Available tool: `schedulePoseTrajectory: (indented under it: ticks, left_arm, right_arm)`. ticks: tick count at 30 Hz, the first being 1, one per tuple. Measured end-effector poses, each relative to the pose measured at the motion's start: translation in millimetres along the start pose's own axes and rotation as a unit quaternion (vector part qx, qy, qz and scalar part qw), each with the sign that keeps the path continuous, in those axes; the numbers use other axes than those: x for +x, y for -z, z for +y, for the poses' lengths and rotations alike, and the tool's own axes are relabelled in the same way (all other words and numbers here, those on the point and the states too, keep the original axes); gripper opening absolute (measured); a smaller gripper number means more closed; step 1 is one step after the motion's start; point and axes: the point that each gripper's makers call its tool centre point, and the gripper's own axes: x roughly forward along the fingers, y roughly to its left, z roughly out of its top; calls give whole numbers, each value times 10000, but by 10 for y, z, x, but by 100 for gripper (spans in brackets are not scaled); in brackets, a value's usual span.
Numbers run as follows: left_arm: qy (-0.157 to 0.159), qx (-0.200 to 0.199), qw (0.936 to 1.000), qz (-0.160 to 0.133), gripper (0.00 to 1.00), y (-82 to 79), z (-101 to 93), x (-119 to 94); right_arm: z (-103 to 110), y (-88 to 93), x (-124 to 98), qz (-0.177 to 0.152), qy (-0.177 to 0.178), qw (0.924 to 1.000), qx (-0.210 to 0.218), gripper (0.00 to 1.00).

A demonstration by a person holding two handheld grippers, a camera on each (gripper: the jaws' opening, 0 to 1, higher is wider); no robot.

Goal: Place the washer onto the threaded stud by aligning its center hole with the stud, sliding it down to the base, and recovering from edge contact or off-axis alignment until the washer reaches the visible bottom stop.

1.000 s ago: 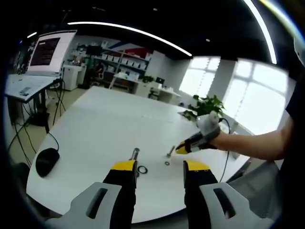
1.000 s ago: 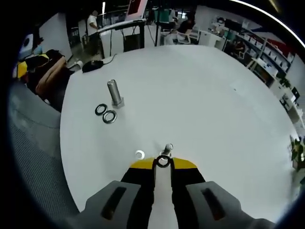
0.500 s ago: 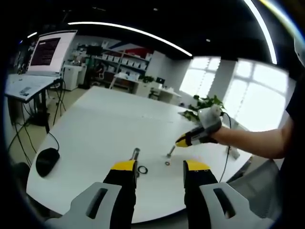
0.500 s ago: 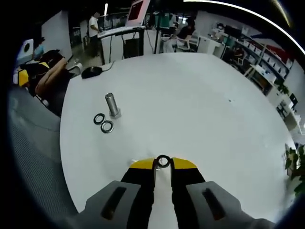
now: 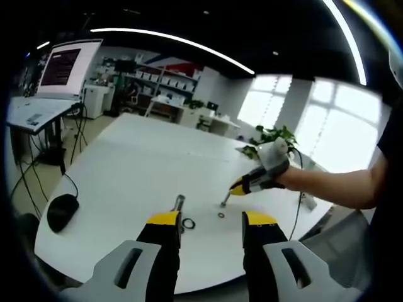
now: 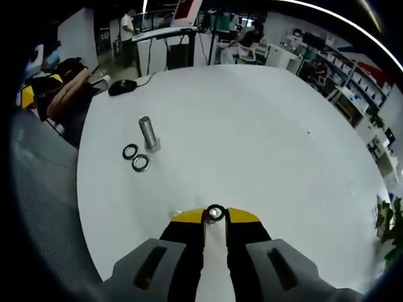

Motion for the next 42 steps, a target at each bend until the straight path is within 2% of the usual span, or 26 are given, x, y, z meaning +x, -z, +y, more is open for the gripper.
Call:
schedulePoseTrajectory:
  ticks: [12, 27, 35, 42]
  left_arm:
    - [12, 3, 10000, 6, 36, 5, -6, -1]
    - [12, 2, 10000, 20, 36, 11, -8, 1]
    - [22, -3, 10000, 36, 36, 17, -12, 4]
    - [29, -7, 10000, 39, 36, 18, -14, 3]
  right_arm:
    - [44, 43, 41, 184, -118, 9997, -97, 13]
    - [24, -5, 83, 438, -216, 9980, -399, 13]
    - [73, 36, 113, 770, -307, 9938, -743, 13]
    - [93, 148, 270, 1064, -434, 9898, -846, 13]
